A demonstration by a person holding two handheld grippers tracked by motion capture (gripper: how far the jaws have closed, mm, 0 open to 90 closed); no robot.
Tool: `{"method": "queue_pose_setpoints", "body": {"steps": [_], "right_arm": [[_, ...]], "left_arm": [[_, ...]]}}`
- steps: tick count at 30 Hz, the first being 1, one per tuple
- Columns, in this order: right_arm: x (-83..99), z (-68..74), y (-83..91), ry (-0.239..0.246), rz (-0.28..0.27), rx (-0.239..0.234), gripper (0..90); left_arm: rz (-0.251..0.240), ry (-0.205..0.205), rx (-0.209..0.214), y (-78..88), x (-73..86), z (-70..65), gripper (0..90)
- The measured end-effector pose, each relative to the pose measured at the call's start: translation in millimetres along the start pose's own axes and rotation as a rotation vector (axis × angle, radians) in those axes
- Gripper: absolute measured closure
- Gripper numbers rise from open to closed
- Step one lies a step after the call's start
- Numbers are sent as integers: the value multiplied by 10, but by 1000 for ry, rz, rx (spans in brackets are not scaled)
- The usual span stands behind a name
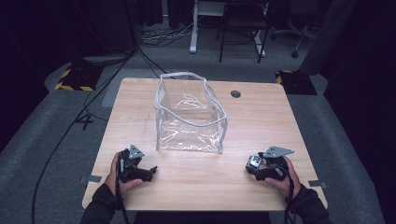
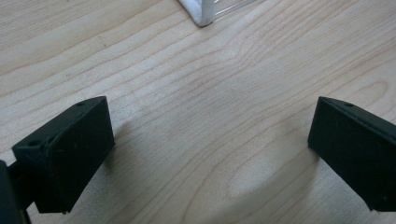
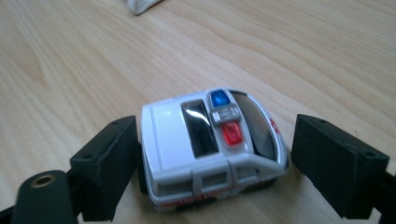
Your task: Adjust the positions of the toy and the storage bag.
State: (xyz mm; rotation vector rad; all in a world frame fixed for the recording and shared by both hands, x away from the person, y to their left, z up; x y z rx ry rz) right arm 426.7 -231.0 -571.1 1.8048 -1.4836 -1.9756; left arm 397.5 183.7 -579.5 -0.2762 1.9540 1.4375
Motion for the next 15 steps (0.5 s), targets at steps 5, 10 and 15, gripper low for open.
{"method": "queue_pose_setpoints", "body": {"steps": [5,10,15], "right_arm": [[-15,-30,-17,9,-4,-12,179],[-39,-92,-49,4,-8,-19,199],[-47,-174,-70,-9,-4,-9,205]], "left_arm": [[-1,-2,0,0,-2,1,5],[-2,-2,-1,-1,-3,2,5],[0,0,0,0,0,0,5]]}}
Point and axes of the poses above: each handheld gripper's, and its own axes: y roughly backward along the jaws, x roughly out of its underside, z roughly to its left, the point moved 10 cm from there along -y, roughly forward along the jaws, and after that the axes turned 12 degrees about y, right-handed, at the moved point
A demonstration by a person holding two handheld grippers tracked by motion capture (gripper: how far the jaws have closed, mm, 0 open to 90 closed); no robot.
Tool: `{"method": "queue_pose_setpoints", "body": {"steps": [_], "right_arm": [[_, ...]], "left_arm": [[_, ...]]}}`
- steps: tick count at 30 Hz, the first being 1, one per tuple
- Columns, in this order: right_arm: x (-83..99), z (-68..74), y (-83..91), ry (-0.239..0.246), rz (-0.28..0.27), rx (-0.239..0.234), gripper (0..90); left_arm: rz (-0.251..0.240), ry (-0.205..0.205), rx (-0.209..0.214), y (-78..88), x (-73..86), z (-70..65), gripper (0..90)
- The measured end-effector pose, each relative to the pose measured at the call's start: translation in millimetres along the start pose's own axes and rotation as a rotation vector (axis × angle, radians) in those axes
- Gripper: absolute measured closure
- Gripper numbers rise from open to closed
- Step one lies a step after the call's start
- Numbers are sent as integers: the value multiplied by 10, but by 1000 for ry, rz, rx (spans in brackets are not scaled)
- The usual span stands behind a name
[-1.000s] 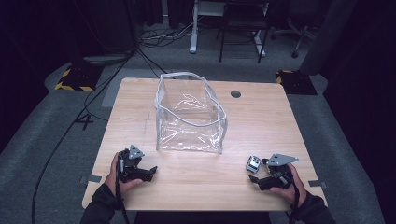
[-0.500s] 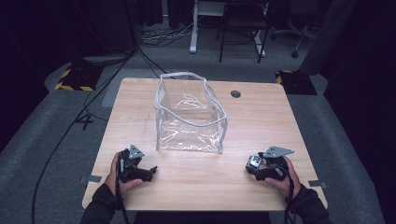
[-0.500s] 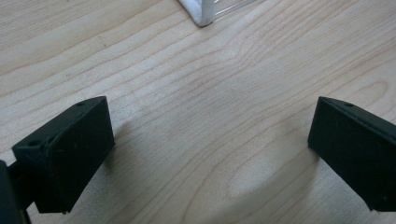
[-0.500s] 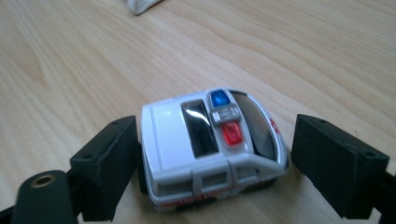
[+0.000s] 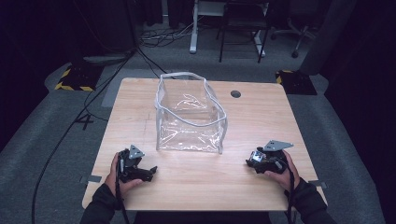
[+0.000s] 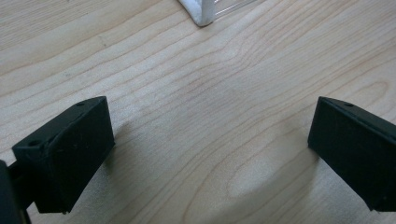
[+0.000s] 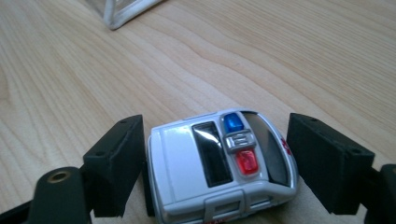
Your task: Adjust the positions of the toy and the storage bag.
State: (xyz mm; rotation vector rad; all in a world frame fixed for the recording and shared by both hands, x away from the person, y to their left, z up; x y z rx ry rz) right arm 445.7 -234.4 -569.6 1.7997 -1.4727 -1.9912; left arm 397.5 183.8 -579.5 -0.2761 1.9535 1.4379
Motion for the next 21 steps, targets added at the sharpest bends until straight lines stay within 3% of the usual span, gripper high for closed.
{"method": "queue_pose_setpoints", "body": {"steps": [3,7,9,10,15,21], "right_arm": [[16,19,24,2,6,-25,154],[-44,-4,139,-17,-61,-12,162],[-91,18,228,4,-87,-31,158],[-129,5,276,12,-98,-4,162],[-388,-32,468,28,-145,53,182],[-872,107,419,67,-190,3,182]], "left_arm": [[1,1,0,0,1,0,5],[0,0,1,0,0,0,5],[1,1,0,1,1,0,5],[1,1,0,0,1,0,5],[1,1,0,1,1,0,5],[1,1,0,0,1,0,5]]}}
Point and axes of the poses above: each handheld gripper's, and its own axes: y roughly backward along the jaws, x roughly out of its underside, z roughly to its left, the point moved 10 cm from there along -y, roughly forward along the jaws, and after that the axes turned 12 degrees about y, right-handed, at the moved point
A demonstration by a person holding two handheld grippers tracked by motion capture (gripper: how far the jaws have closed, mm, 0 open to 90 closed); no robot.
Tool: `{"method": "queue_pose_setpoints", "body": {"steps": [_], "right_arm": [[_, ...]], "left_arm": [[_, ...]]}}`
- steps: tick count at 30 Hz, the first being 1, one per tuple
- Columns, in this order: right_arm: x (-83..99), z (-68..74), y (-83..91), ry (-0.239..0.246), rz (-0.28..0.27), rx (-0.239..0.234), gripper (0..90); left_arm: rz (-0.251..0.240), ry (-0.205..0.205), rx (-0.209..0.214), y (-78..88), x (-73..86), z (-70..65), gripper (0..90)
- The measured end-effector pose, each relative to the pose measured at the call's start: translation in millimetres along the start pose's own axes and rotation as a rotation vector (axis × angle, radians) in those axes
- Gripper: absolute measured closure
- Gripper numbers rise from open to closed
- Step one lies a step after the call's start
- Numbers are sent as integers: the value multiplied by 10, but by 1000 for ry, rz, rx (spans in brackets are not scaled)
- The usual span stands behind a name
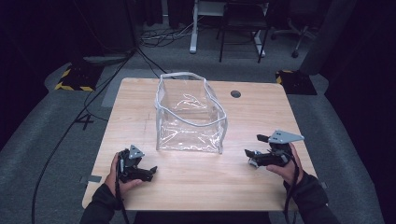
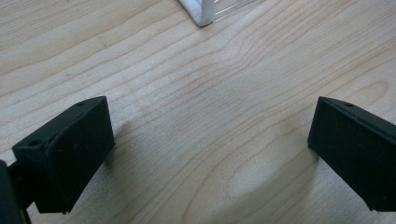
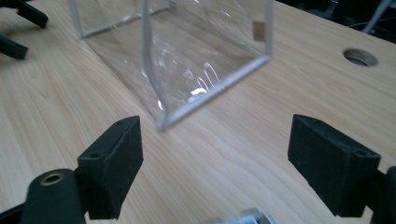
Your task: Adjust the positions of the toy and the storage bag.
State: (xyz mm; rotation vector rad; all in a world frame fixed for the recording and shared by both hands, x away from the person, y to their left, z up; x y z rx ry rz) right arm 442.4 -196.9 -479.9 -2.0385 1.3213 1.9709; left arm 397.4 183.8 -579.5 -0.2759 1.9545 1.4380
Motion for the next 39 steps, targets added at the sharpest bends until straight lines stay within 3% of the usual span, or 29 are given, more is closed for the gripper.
{"method": "queue_pose_setpoints", "body": {"steps": [4,10,15,17,21,24,29,32,39], "right_arm": [[-328,104,-223,19,-13,-20,215],[-706,68,-467,49,-31,-17,286],[-861,63,-644,37,-34,-20,442],[-882,104,-711,40,-27,-48,497],[-854,162,-769,95,6,-24,702],[-833,158,-749,96,-14,-24,788],[-777,140,-698,95,-15,-29,836],[-734,122,-635,70,-26,-33,848],[-536,94,-344,73,-30,-42,850]], "left_arm": [[-2,-2,0,-1,-3,1,5],[-3,-2,0,-1,-4,2,5],[-5,-2,-2,-6,-7,1,6],[-5,4,0,-12,-11,-6,6],[1,1,2,-37,-46,-16,7],[-8,-6,9,-94,-111,-56,22],[-5,-7,6,-222,-256,-120,26],[-15,-18,9,-295,-333,-199,42],[-21,-39,37,-439,-469,-516,133]]}}
Point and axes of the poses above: each handheld gripper's, and its own axes: y roughly backward along the jaws, x roughly out of its underside, z roughly to its left, the point moved 10 cm from there along -y, roughly forward along the jaws, and after that the axes turned 12 degrees about y, right-handed, at the moved point
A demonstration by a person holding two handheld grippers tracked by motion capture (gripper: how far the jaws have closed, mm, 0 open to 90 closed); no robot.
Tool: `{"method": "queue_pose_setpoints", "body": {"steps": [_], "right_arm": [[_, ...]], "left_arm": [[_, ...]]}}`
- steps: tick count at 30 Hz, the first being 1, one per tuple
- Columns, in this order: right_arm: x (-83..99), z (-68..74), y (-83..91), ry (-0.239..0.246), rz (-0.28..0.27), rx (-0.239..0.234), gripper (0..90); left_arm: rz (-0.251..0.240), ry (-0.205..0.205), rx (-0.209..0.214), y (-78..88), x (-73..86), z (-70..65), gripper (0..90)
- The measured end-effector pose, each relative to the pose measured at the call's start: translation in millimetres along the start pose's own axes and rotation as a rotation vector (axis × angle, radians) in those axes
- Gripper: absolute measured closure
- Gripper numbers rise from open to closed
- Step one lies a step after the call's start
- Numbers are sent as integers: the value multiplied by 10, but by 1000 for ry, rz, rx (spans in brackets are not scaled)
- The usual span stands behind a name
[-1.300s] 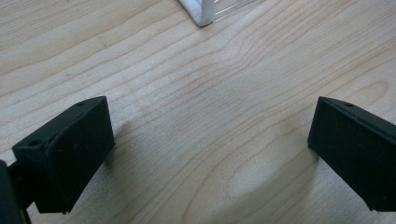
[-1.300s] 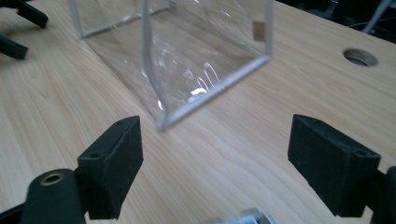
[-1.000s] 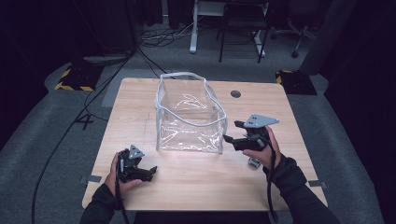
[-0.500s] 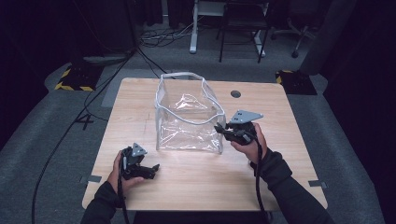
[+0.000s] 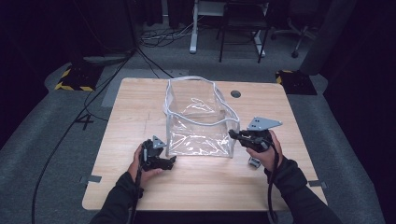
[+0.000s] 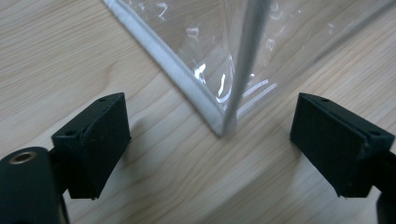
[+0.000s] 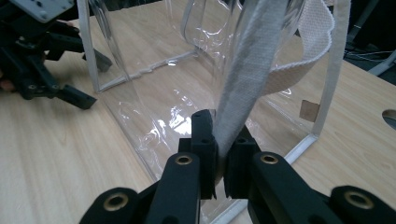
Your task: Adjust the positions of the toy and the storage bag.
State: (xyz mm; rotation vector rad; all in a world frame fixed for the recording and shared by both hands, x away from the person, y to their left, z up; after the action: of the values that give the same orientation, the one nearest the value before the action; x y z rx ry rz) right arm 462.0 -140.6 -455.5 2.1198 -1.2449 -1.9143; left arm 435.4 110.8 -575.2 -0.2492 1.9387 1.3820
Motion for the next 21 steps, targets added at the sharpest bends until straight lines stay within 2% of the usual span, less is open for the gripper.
{"method": "queue_pose_setpoints", "body": {"steps": [2,3,5,6,7,9,10,11,13,15,16,18,20,21], "right_arm": [[56,-2,97,8,2,-3,849],[78,6,146,3,3,-1,849],[132,8,234,5,4,4,848],[151,18,267,0,3,5,846],[175,17,301,10,5,10,844],[210,17,351,13,-1,22,839],[223,13,365,13,0,28,835],[236,14,379,4,-3,38,827],[255,-3,402,7,-21,44,792],[279,-1,425,-17,-33,37,754],[290,-7,439,-9,-38,39,700],[326,-15,470,-20,-41,51,639],[381,14,504,-31,-49,17,572],[431,5,516,-23,-33,29,539]], "left_arm": [[3,-5,22,-44,-22,-121,148],[0,-25,27,-67,-38,-169,150],[2,-36,53,-107,-52,-286,151],[2,-36,53,-107,-52,-286,150],[11,-45,68,-143,-68,-379,149],[10,-55,76,-174,-94,-439,147],[5,-67,66,-188,-108,-456,149],[8,-66,80,-202,-111,-494,151],[10,-74,77,-209,-114,-503,151],[13,-83,78,-199,-110,-491,150],[10,-73,86,-192,-97,-499,150],[10,-82,88,-160,-64,-474,149],[20,-79,90,-104,-6,-432,149],[17,-94,91,-76,13,-392,148]]}}
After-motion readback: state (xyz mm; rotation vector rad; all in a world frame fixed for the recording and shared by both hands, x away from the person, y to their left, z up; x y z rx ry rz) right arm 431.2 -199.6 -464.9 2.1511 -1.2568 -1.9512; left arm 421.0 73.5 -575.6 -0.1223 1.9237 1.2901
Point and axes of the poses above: each handheld gripper's, and its own axes: y roughly backward along the jaws, x roughly out of its underside, z roughly to its left, the point moved 10 cm from there along -y, roughly forward along the jaws, and after that the axes turned 12 degrees about y, right-handed, at the moved point
